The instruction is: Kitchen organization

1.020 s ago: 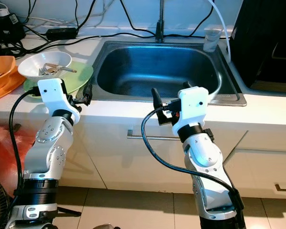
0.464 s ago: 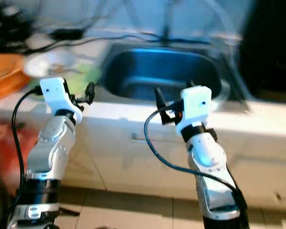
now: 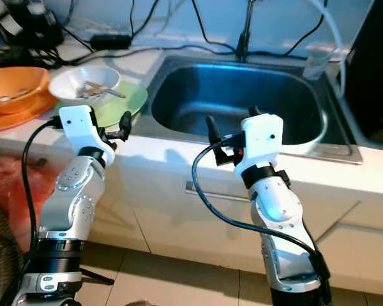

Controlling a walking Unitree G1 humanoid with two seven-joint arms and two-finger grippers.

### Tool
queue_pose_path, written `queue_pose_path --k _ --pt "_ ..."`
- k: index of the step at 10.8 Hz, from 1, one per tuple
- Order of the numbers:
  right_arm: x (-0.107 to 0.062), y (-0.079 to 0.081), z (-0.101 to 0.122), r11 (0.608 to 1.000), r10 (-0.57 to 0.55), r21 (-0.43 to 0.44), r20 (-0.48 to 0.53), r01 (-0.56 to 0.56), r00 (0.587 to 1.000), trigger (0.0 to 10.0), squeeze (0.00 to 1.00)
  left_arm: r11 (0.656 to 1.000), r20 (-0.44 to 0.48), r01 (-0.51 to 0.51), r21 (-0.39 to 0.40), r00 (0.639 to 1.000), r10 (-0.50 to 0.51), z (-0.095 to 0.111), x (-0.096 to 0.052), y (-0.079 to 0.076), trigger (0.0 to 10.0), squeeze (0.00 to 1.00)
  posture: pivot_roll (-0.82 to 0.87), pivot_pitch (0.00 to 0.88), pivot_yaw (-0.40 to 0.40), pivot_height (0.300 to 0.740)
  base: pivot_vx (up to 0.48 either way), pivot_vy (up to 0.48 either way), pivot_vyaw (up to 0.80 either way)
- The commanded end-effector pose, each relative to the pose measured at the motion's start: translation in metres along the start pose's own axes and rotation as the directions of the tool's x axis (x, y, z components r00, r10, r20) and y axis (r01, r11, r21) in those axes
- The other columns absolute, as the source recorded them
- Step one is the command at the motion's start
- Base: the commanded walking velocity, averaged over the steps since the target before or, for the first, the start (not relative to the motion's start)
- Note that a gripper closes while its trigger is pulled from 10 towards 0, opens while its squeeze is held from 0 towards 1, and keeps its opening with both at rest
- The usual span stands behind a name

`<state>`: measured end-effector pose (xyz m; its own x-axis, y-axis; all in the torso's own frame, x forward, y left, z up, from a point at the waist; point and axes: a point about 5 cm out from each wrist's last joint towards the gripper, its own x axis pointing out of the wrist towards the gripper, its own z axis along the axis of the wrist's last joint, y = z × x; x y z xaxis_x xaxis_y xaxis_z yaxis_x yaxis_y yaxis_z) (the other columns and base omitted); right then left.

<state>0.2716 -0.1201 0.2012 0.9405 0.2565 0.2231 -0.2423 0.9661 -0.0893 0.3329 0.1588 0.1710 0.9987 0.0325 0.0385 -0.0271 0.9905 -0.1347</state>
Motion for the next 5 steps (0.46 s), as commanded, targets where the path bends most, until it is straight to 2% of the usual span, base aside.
queue_pose_path --k 1,5 --pt "-0.0001 -0.0004 0.0008 1.0 -0.005 -0.004 0.005 0.005 1.0 10.0 0.0 1.0 0.008 0.0 0.001 1.0 0.0 0.0021 0.0007 0.0022 10.0 0.0 -0.02 0.014 0.025 0.74 0.322 0.0 0.0" --pt "0.0003 -0.0005 0.0009 1.0 -0.008 -0.004 0.007 0.008 1.0 10.0 0.0 1.0 0.002 0.006 0.003 1.0 -0.006 0.0008 0.0009 0.0013 10.0 0.0 -0.02 0.014 0.027 0.74 0.451 0.0 0.0"
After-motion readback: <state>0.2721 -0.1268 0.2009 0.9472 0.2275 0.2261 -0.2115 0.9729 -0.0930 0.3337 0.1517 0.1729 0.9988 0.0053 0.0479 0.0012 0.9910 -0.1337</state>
